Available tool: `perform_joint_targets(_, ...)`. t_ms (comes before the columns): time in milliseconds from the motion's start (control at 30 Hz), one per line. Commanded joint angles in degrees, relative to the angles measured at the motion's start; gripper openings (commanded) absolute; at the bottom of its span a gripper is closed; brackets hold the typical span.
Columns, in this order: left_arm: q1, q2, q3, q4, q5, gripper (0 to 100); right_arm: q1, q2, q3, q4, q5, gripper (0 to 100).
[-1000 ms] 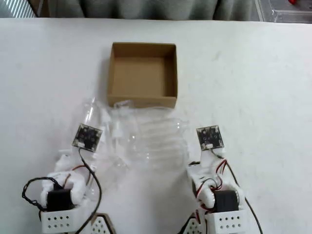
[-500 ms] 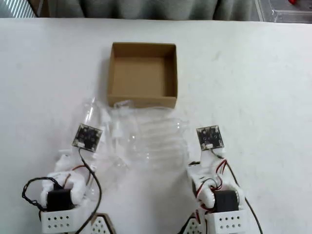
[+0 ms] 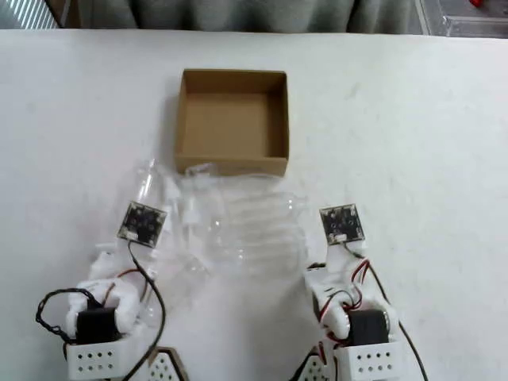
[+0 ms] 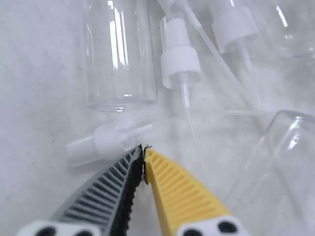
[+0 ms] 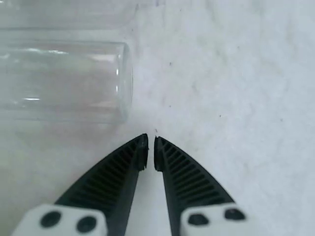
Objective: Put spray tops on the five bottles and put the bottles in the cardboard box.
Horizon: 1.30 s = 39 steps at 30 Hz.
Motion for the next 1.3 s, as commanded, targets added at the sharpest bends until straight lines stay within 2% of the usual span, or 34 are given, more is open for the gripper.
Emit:
perform_joint_targets(0,0.7,-0.5,-0.1,0.3,0.7,2,-0.3,-0.5,0.4,0.3,0.6,1.7)
perform_joint_targets(167,0.7,-0.5,-1.1,-0.1,0.7,2,-0.4,-0.5,0.4,0.3,0.7,1.6)
perform_joint_targets(367,0.7,-0.5,-10.5,0.0,0.8,2,0.5,-0.6,0.3,0.3,0.7,1.6)
perform_joint_targets(567,3.1,-0.5,-16.2,-0.6,0.4,2,4.8,-0.7,-0.1,0.2,0.8,1.8)
perform_joint_targets(633,3.5,-0.5,-17.5,0.0,-2.6,3,5.1,-0.7,-0.1,-0.8,0.8,1.8)
perform_joint_targets(733,3.6,-0.5,-19.5,-1.6,-8.4,9,5.1,-0.7,0.0,-2.2,0.8,1.8)
perform_joint_targets(833,3.0,-0.5,-21.5,-2.0,-2.7,16,5.2,-0.7,0.0,-2.2,0.8,1.8)
perform_joint_targets(967,3.0,-0.5,-23.6,-2.0,2.9,17,6.5,-0.7,0.0,-2.2,0.8,1.8)
perform_joint_targets(1167,2.8,0.6,-25.9,-2.1,5.5,17,6.6,-0.7,0.1,-2.2,0.8,1.8)
perform_joint_targets(1267,0.0,7.0,-27.3,-5.8,6.7,17,6.6,-0.7,0.2,-2.2,0.8,1.6)
